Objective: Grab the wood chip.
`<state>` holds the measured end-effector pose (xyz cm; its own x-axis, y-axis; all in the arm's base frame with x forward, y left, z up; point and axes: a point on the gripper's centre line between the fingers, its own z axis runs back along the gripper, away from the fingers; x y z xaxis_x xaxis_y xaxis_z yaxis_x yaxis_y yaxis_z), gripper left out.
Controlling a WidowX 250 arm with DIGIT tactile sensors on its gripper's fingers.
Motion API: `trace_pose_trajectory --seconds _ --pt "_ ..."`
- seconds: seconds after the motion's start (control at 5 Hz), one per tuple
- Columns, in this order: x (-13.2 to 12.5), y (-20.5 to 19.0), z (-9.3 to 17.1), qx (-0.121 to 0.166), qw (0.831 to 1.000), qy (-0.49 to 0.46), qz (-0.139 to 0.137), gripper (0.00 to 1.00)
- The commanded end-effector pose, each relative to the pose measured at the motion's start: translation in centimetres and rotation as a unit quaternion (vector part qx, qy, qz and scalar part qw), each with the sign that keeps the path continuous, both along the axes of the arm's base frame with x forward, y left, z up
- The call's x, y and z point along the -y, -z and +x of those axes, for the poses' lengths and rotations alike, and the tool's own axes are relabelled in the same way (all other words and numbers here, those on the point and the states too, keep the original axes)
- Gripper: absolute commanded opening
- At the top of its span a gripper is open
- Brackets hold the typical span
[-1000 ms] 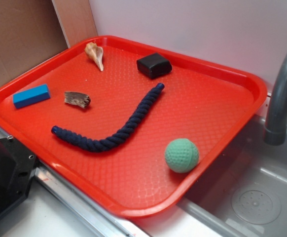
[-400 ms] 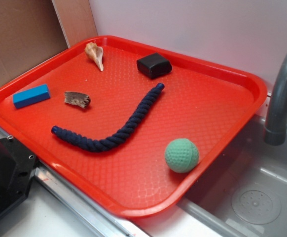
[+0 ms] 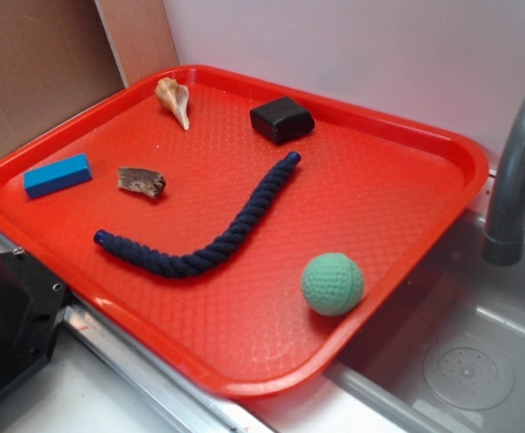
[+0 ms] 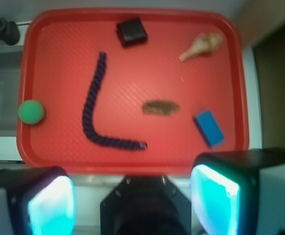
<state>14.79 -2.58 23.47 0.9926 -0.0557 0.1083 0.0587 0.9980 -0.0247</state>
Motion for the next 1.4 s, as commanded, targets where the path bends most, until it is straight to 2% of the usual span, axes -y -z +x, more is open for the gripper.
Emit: trace_pose_trajectory --seconds 0.0,0.2,0.4,0.6,0.8,1.2 --pt "-0.6 0.8 5.8 -0.02 0.986 0.165 -0.012 1.0" --pt "-0.5 2.7 4.7 -0.048 0.957 0.286 0.008 1.0" --pt "0.6 3.1 3.7 -0.063 0.913 0.403 0.015 1.0" --pt "0.3 4.2 2.8 -0.085 0.853 0.514 0.021 1.0" --pt "0.2 4.0 1.7 -0.069 0.86 0.505 0.035 1.0" --pt "0.2 4.0 1.7 -0.069 0.86 0.505 0.035 1.0"
